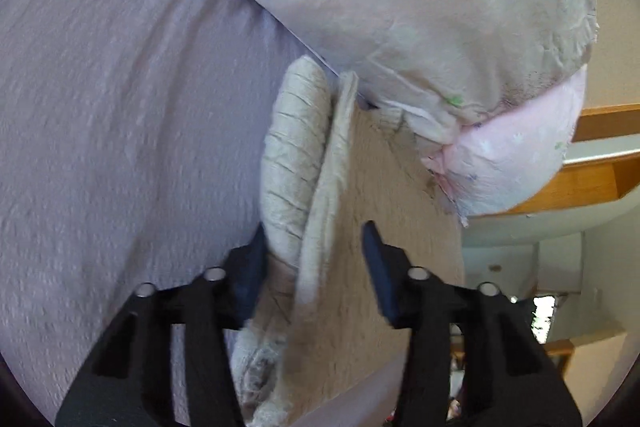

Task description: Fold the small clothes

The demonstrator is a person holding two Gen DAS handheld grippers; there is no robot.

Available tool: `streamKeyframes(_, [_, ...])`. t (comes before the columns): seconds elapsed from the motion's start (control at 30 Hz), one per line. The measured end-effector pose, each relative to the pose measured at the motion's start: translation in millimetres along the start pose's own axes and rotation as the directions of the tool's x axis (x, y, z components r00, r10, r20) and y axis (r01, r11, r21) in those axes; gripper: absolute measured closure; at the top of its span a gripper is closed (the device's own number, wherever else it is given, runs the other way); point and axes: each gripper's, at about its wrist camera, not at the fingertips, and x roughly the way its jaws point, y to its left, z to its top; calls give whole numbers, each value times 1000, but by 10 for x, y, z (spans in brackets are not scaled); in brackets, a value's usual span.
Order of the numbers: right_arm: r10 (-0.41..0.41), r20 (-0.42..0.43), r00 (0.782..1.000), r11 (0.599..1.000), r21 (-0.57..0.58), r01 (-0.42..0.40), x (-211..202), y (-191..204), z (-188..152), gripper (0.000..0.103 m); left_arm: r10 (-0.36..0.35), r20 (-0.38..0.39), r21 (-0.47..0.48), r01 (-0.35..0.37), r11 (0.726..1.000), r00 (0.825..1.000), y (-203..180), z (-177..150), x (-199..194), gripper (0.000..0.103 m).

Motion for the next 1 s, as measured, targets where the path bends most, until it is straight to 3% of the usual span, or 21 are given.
streamKeyframes(0.03, [12, -22, 1000, 1000, -8, -13, 9, -22, 64, 37, 4, -4, -18, -4, 1000, 1000, 9, -24, 22, 81])
streamKeyframes(0.1, [19, -51, 999, 999, -27, -20, 4, -50, 170, 37, -36, 26, -77, 37, 996, 999, -13, -98, -32, 83])
streamKeyframes(0.17, [29, -75, 997, 998, -55, -33, -59, -85, 338, 37, -92, 58, -78, 97, 992, 994, -226, -172, -103, 85])
streamKeyframes(0.3, [67, -71, 995, 994, -87, -73, -275, -155, 656, 37, -222, 85, -7, 223, 975, 971, -1146, -315, -40, 86])
streamKeyframes(0.4, [73, -52, 996, 990, -115, -79, -466, -250, 897, 37, -357, 54, 57, 354, 933, 933, -2035, -444, 370, 86])
streamKeyframes(0.47, [70, -40, 997, 991, -111, -74, -573, -371, 1022, 37, -418, 4, 36, 418, 908, 908, -2539, -633, 898, 82])
streamKeyframes(0.5, [63, -36, 997, 993, -99, -66, -615, -448, 1078, 37, -440, -45, 19, 441, 897, 897, -2726, -735, 1197, 73])
streamKeyframes(0.53, [57, -32, 998, 994, -87, -60, -641, -497, 1112, 37, -463, -88, -2, 465, 886, 882, -2813, -795, 1385, 72])
streamKeyframes(0.57, [54, -27, 998, 996, -69, -56, -689, -569, 1158, 37, -520, -158, -76, 514, 854, 840, -2895, -908, 1657, 72])
streamKeyframes(0.6, [56, -26, 998, 996, -62, -57, -719, -603, 1180, 37, -536, -170, -108, 525, 844, 827, -2896, -958, 1734, 67])
streamKeyframes(0.63, [64, -28, 998, 996, -57, -65, -764, -644, 1210, 37, -535, -166, -107, 524, 845, 829, -2884, -982, 1738, 54])
streamKeyframes(0.67, [67, -36, 997, 996, -59, -69, -789, -673, 1235, 37, -503, -139, -62, 500, 864, 853, -2842, -972, 1656, 45])
streamKeyframes(0.7, [69, -53, 996, 996, -61, -72, -788, -694, 1254, 37, -448, -95, -8, 449, 893, 889, -2780, -936, 1531, 30])
streamKeyframes(0.73, [73, -83, 994, 995, -60, -78, -743, -706, 1267, 36, -382, -43, 40, 384, 923, 923, -2719, -895, 1415, 24])
streamKeyframes(0.77, [78, -125, 989, 995, -55, -85, -665, -719, 1277, 32, -279, 21, 85, 277, 957, 960, -2610, -843, 1271, 23])
streamKeyframes(0.8, [78, -166, 983, 995, -49, -87, -576, -732, 1286, 32, -198, 53, 100, 192, 976, 979, -2513, -810, 1181, 22])
streamKeyframes(0.87, [79, -249, 965, 995, -42, -93, -331, -720, 1294, 32, -61, 75, 86, 55, 995, 995, -2267, -765, 1142, 22])
streamKeyframes(1.0, [83, -340, 937, 995, -19, -95, 85, -725, 1299, 32, 33, -18, 16, -33, 999, 999, -1883, -792, 1323, 20])
